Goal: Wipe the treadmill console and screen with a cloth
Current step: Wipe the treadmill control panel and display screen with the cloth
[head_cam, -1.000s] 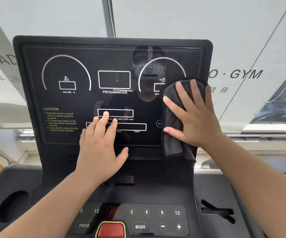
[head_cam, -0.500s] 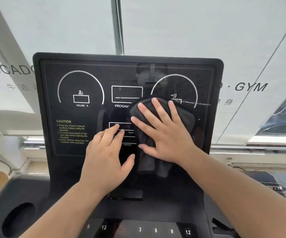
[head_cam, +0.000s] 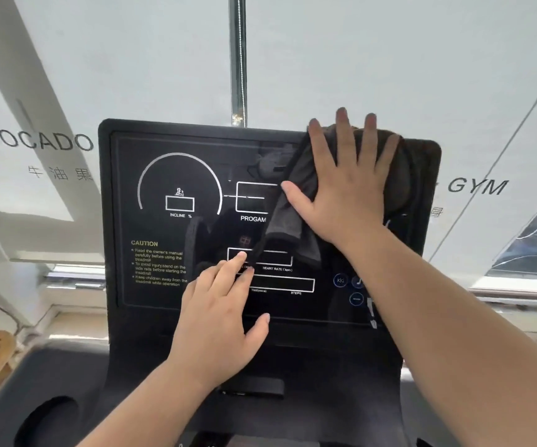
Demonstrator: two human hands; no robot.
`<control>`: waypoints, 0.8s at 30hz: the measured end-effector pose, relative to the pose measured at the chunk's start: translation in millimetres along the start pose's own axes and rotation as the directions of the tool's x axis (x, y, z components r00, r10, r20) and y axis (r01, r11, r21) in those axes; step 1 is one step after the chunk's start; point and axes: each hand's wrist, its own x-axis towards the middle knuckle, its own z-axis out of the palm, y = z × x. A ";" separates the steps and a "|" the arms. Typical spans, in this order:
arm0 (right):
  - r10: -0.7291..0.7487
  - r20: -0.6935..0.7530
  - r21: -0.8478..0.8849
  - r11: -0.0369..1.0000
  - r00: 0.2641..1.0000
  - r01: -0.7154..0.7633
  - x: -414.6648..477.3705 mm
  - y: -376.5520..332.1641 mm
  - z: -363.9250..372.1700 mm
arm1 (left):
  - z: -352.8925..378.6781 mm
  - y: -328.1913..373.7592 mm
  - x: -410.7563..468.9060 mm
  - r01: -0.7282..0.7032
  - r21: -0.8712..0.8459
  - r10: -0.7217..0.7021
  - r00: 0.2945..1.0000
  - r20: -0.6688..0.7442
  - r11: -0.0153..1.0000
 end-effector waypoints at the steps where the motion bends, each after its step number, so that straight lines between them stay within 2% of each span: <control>1: -0.038 -0.001 0.002 0.999 0.999 0.038 -0.8 -14.4 2.1 | 0.1 -1.3 -0.8 -0.007 -0.010 0.007 1.000 -0.004 1.000; 4: -0.165 -0.009 0.025 0.986 0.986 0.165 -12.9 -34.6 10.0 | 1.7 -3.7 -1.9 -0.020 -0.098 0.011 0.996 -0.088 0.995; 6: -0.183 -0.016 0.024 0.983 0.983 0.183 -24.7 -22.7 13.0 | 2.2 -3.9 0.4 -0.012 -0.166 -0.016 0.986 -0.164 0.986; 9: 0.009 0.009 0.007 1.000 1.000 -0.009 -43.1 17.2 13.6 | 0.5 -7.2 3.3 0.007 -0.202 -0.052 0.975 -0.218 0.979; 12: 0.270 0.043 0.022 0.962 0.962 -0.271 -49.2 48.6 9.4 | -7.2 -20.9 4.7 0.052 -0.179 -0.093 0.969 -0.229 0.982; 14: 0.382 0.053 0.050 0.922 0.922 -0.385 -42.2 44.7 6.2 | -14.6 -33.3 6.2 0.127 -0.165 -0.164 0.959 -0.232 0.978; 16: 0.431 0.046 0.065 0.899 0.901 -0.434 -29.9 23.3 4.3 | -22.0 -46.7 8.3 0.196 -0.160 -0.231 0.943 -0.240 0.967; 21: 0.240 0.043 0.074 0.967 0.970 -0.243 1.1 -62.6 5.0 | -31.6 -75.0 5.3 0.252 -0.180 -0.295 0.915 -0.275 0.951; 24: 0.123 0.045 0.079 0.989 0.991 -0.126 17.6 -118.2 6.4 | -33.1 -91.2 -3.4 0.333 -0.196 -0.374 0.896 -0.238 0.922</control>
